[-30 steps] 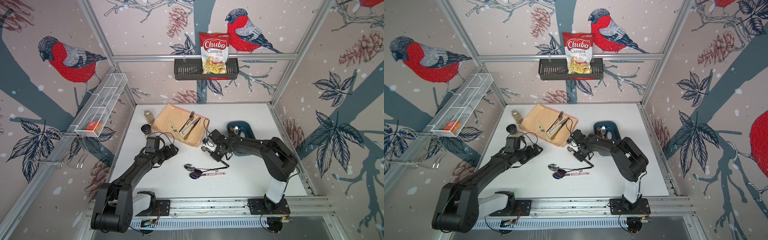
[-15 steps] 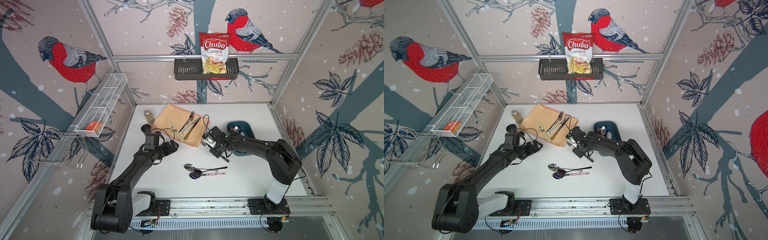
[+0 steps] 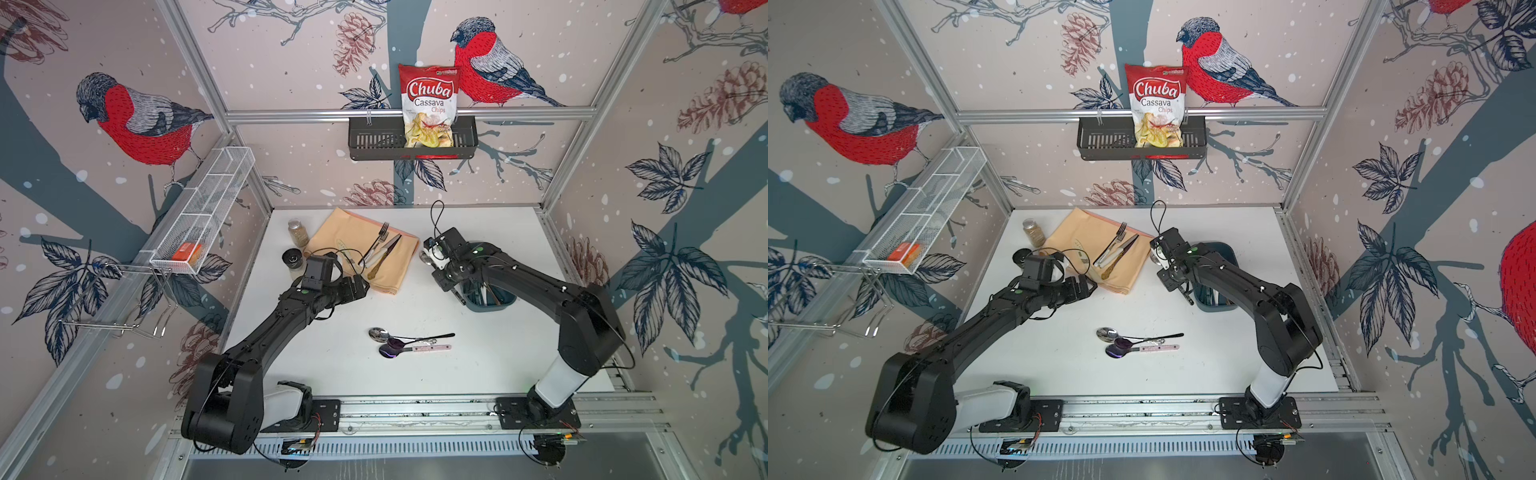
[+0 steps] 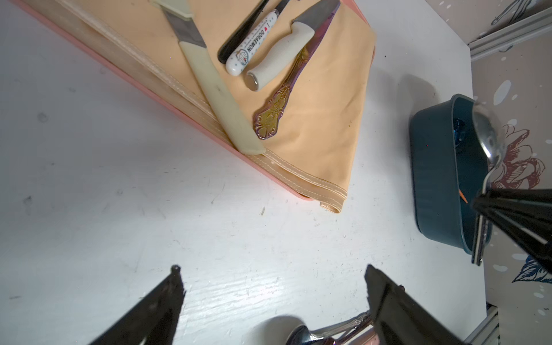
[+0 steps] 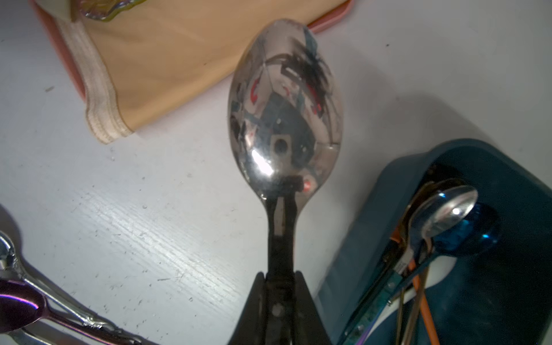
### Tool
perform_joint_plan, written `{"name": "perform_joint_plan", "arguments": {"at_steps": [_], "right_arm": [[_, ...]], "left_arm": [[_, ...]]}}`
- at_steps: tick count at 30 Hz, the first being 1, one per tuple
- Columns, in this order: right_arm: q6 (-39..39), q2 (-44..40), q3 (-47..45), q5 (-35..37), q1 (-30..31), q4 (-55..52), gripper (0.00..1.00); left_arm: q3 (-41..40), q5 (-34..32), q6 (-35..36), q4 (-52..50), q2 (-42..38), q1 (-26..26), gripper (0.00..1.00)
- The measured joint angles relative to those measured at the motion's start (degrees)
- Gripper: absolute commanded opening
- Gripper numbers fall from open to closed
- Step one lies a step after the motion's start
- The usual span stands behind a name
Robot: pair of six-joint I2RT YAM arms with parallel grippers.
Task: Put the spoon into the storage box
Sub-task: Pick up the spoon from the center of the board, then place the spoon in the storage box.
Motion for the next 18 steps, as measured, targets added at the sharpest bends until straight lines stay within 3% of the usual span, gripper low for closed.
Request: {"name": "perform_joint_plan", "arguments": {"at_steps": [18], "right_arm": [[9.0,0.0,-4.0,-0.7,-17.6,0.1,0.05]], "left_arm": [[9.1,-5.3,3.2,-1.0,9.4,-11.2,0.96]]}}
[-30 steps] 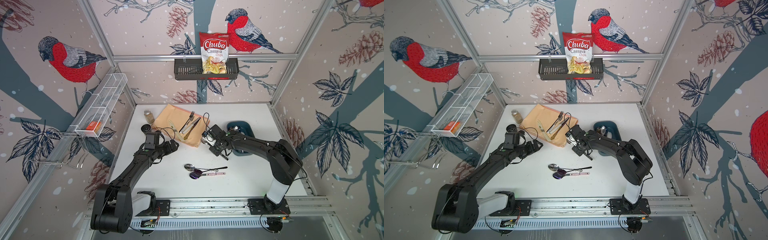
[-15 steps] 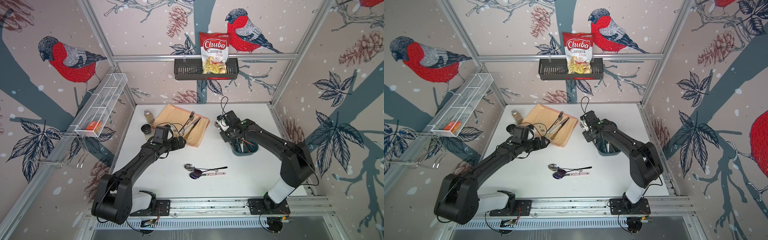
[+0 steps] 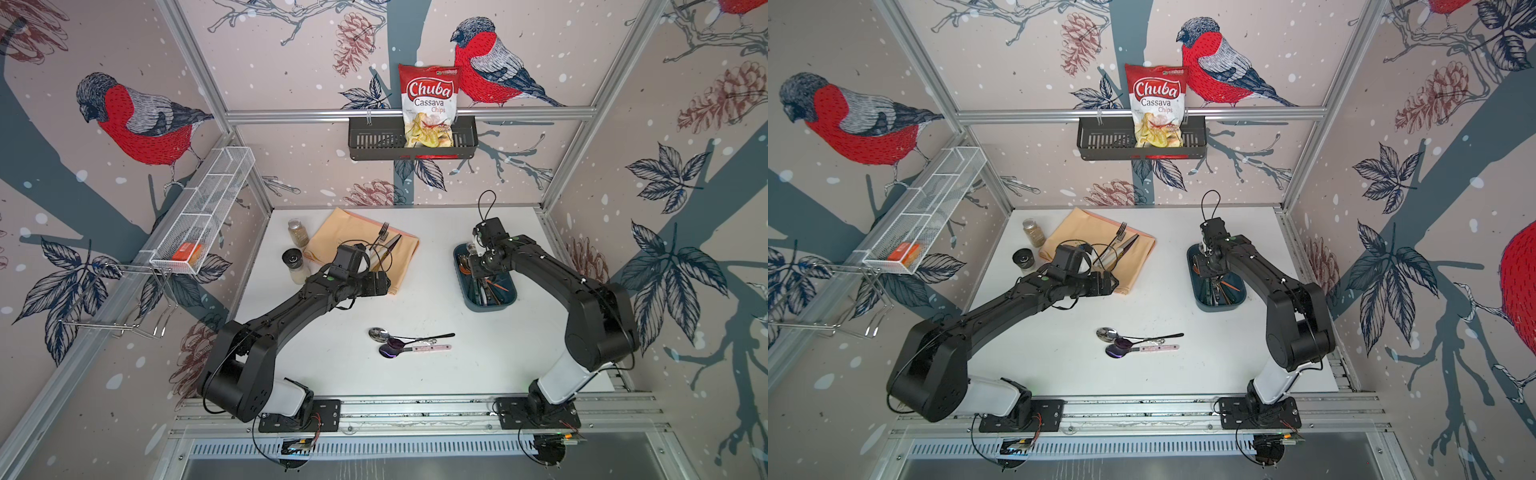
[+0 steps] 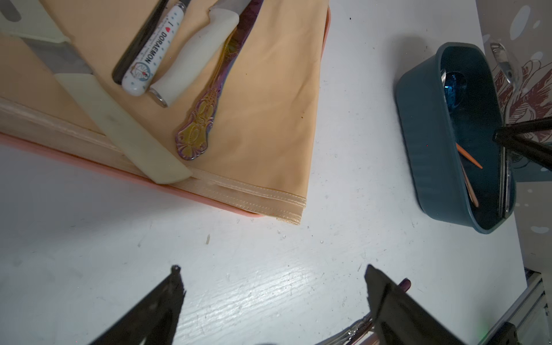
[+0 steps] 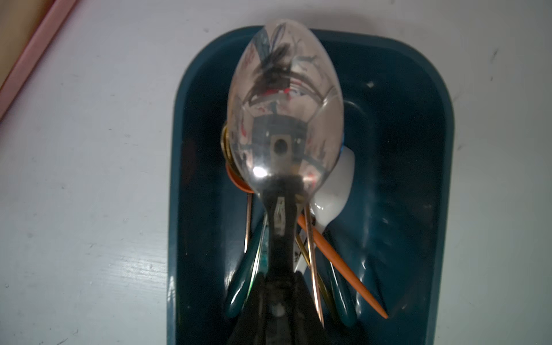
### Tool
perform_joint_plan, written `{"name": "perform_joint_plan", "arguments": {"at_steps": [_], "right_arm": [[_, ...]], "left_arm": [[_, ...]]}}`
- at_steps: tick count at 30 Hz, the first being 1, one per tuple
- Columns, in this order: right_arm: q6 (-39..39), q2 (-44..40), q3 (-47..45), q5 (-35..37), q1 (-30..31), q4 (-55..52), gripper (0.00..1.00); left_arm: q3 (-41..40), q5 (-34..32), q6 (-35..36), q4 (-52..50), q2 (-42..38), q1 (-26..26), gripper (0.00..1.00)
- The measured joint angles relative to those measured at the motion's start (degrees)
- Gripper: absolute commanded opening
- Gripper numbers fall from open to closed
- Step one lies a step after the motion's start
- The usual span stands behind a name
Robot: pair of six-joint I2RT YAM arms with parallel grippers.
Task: Put the spoon into the storage box
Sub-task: Place the spoon in the storage box.
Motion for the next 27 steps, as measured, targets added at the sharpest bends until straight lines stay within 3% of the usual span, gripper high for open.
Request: {"name": "perform_joint_plan", "arguments": {"at_steps": [16,27], "right_arm": [[1.1,5.1,-1.6,-1.1,-1.4,3.5,0.09],[1.3,5.7,-1.6,-1.1,-1.2,3.8,0.30]], "left_arm": [[0.3,-1.4,0.0,-0.3,0.6,-1.0,0.96],[-0.7,-1.8,-0.2,-0.7,-0.4,-1.0,0.96]]}}
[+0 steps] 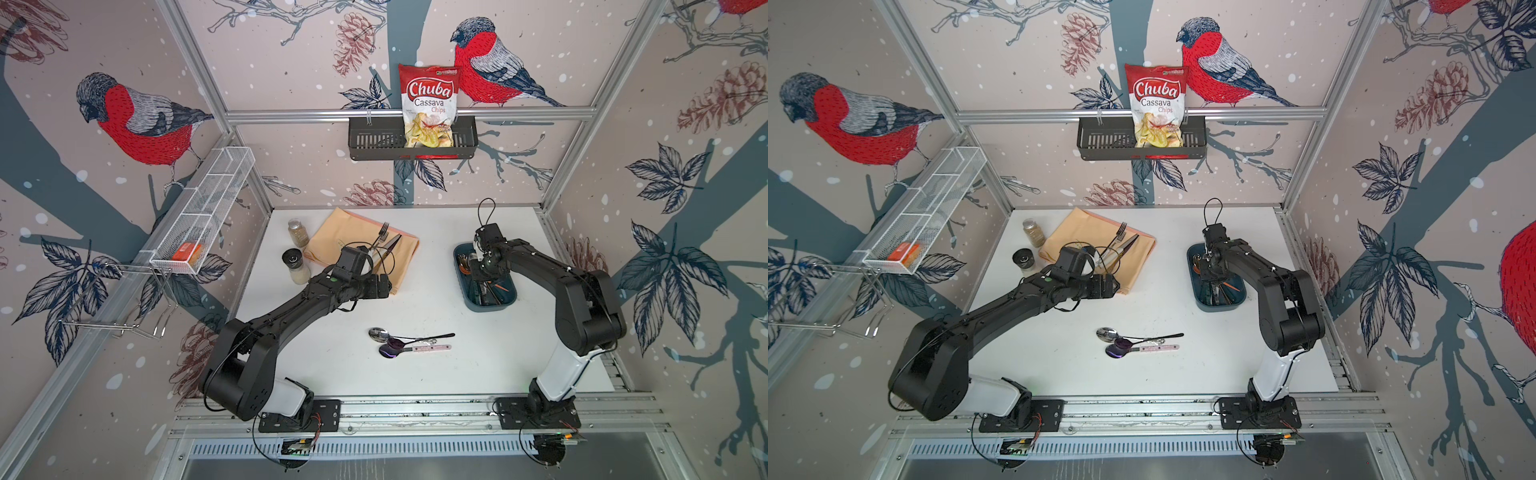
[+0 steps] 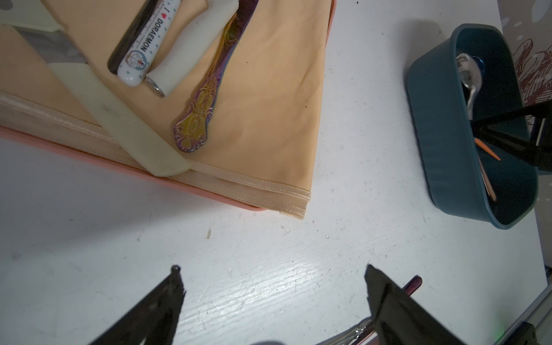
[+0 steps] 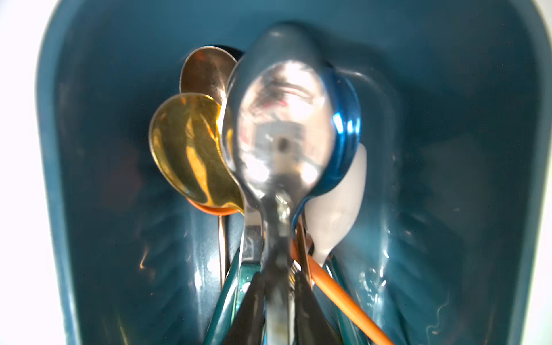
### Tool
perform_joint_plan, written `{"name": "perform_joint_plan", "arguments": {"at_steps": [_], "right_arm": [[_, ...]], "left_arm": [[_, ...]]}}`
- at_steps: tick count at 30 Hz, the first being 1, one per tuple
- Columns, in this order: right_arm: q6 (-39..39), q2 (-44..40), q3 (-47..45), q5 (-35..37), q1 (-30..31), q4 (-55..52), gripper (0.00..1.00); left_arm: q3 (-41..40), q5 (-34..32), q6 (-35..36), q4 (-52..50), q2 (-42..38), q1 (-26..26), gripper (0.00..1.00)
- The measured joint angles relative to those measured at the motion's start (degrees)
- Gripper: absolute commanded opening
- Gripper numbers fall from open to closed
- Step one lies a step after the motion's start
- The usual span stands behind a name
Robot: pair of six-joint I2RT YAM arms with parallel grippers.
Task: Put the spoon into the storage box
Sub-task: Place the spoon in the storage box.
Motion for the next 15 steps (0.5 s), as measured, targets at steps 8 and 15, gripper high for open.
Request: {"name": "perform_joint_plan", "arguments": {"at_steps": [8,15], "right_arm": [[-1.0,-1.6,0.7,1.7,1.0,-1.2,0.41],[-6.5,-7.5,0.7,6.1,10.0,-1.1,0.45]], "left_arm": [[-4.2,0.2,-1.8,0.1,-4.1,3.8,0.96],[-10.7,0.5,-4.7,0.0,-11.5,12.0,0.96]]}}
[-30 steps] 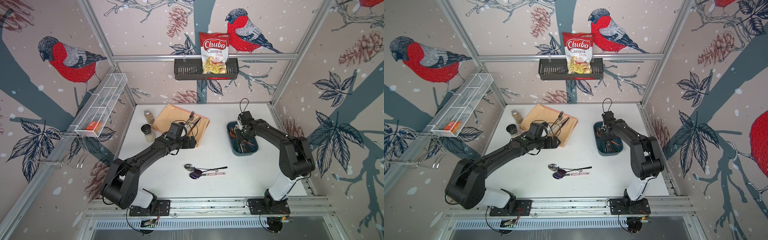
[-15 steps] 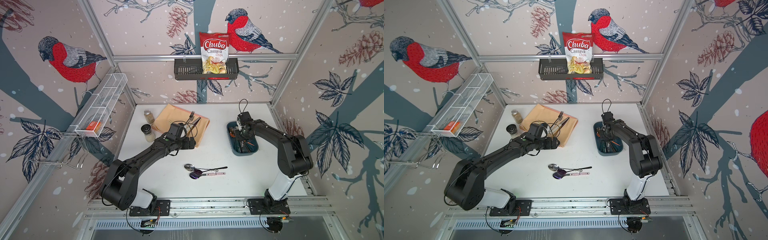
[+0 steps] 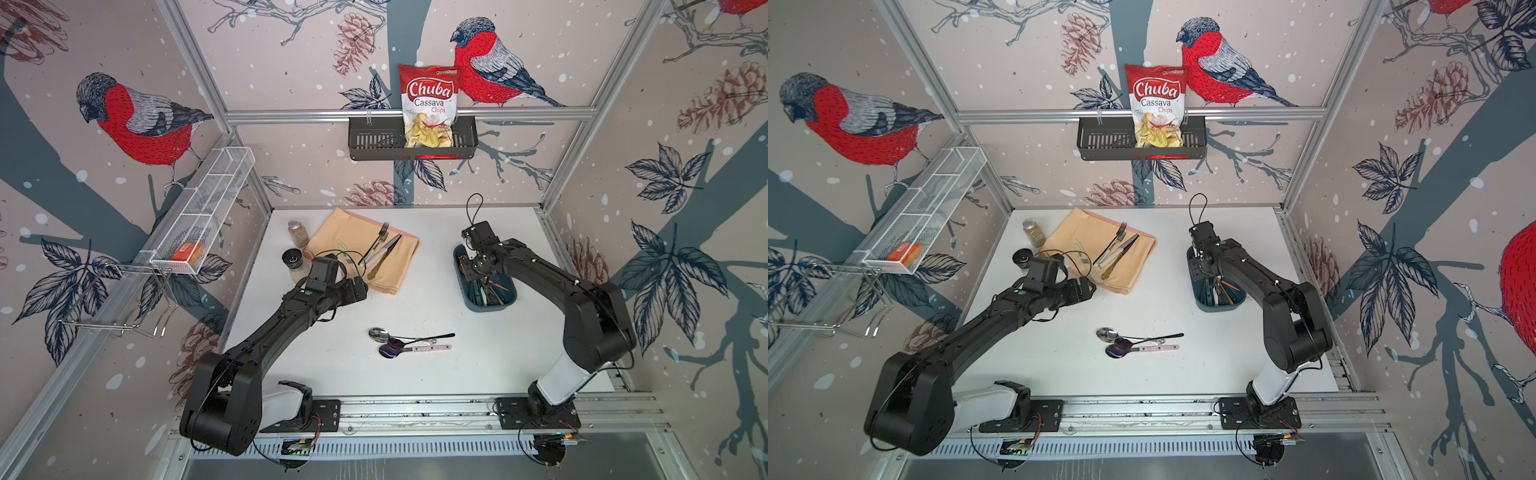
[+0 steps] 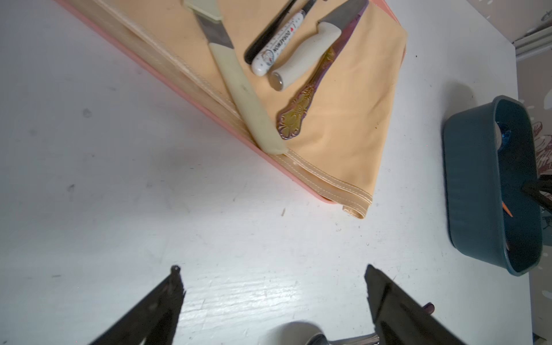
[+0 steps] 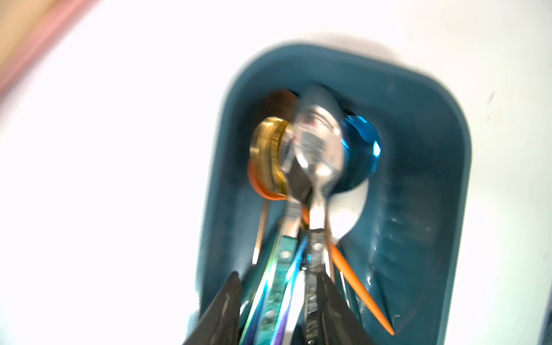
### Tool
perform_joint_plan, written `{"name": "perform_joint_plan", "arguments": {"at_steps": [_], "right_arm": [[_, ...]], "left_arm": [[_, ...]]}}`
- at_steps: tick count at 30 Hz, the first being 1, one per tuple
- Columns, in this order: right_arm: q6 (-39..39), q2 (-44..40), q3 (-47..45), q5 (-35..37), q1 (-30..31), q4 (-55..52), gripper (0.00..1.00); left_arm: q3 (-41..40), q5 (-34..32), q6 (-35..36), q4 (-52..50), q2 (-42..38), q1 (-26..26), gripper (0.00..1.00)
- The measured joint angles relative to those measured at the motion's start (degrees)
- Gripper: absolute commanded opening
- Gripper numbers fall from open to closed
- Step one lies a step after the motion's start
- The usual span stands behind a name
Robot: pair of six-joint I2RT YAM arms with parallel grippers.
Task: Put the spoon into the storage box
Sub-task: Place the spoon in the storage box, then pick up the spoon from the center of the board.
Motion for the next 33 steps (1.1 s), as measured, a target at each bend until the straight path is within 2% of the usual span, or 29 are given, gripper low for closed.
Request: {"name": "perform_joint_plan", "arguments": {"at_steps": [3,9,14,19,33], "right_arm": [[-2.9,-2.3,-1.1,-0.4,6.0,1.4,0.47],[-7.2,-2.3,-4.3,-7.1,19.2,5.0,0.47],[-8.5,2.2,-5.1,-10.5,25.0,7.4,0.47],[-10.1,5.0,-5.4,-13.3,28.6,8.1,0.46],[-14.2,10.1,-1.8,-16.4,31.1,4.8,0.44]], "left_arm": [[-3.0,0.2,-1.4,0.0,-2.8,3.1,0.96],[-9.4,3.0,-5.4,0.0,-7.6,9.4,0.96],[-11.6,4.8,-6.8,0.1,-9.7,11.3,0.96],[-12.3,5.8,-6.9,0.1,-10.5,11.5,0.96],[-12.8,7.1,-6.7,0.0,-10.4,11.7,0.96]]}}
